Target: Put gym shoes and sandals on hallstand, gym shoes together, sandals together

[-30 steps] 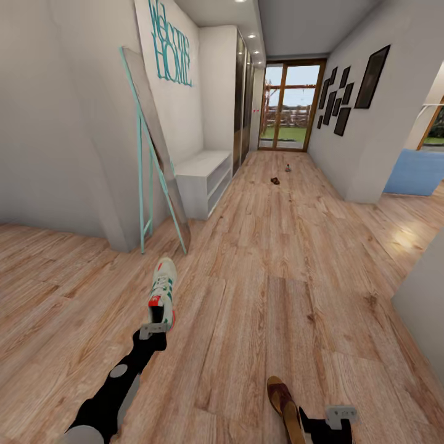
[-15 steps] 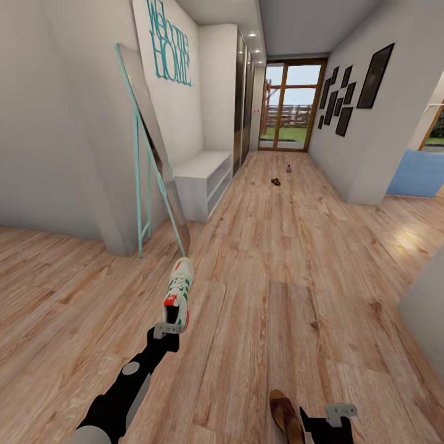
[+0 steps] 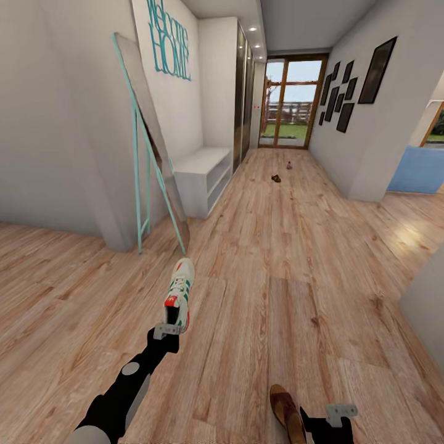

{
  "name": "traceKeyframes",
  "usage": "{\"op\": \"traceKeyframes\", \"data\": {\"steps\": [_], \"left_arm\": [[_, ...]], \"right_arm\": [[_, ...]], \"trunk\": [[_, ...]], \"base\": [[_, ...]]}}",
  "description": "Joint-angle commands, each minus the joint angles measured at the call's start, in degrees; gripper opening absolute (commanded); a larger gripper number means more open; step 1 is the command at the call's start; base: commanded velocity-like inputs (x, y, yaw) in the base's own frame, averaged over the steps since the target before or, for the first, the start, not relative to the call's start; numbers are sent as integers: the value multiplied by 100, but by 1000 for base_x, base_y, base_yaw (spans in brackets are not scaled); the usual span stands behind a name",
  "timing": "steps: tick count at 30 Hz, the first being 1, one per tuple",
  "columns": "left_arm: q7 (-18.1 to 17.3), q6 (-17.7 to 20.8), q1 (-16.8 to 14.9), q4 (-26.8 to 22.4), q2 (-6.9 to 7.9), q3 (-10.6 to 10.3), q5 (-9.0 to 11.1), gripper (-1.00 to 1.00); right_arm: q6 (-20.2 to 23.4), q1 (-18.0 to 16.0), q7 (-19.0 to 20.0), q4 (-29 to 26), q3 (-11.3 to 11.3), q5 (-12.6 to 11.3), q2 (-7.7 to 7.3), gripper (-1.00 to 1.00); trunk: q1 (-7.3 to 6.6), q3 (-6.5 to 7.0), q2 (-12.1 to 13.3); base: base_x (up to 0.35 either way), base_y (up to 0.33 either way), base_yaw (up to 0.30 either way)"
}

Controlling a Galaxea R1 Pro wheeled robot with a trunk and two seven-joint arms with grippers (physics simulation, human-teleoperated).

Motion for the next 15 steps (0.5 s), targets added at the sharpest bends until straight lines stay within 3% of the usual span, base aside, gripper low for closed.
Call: {"op": "traceKeyframes", "data": {"steps": [1, 8, 10, 11, 15], "left_arm": [[-9, -23, -3, 2, -3, 8, -36, -100], [-27, 249, -16, 0, -22, -53, -71, -100], [-29, 497, -24, -26, -10, -259, -122, -100], [-28, 627, -28, -47, 4, -471, -142, -100], [-33, 658, -24, -54, 7, -561, -149, -100]], "right_arm": [[-22, -5, 42, 3, -48, 59, 5, 100], [-22, -3, 40, 3, -49, 59, 5, 100], [-22, -4, 40, 3, -49, 59, 5, 100], [-22, -5, 40, 3, -49, 56, 5, 100], [-22, -4, 40, 3, -49, 58, 5, 100]], "trunk": [[21, -32, -44], [175, -219, -324], [219, -273, -405], [241, -300, -445], [329, -407, -605]], "base": [[0, 0, 0], [0, 0, 0], [0, 0, 0], [0, 0, 0], [0, 0, 0]]}}
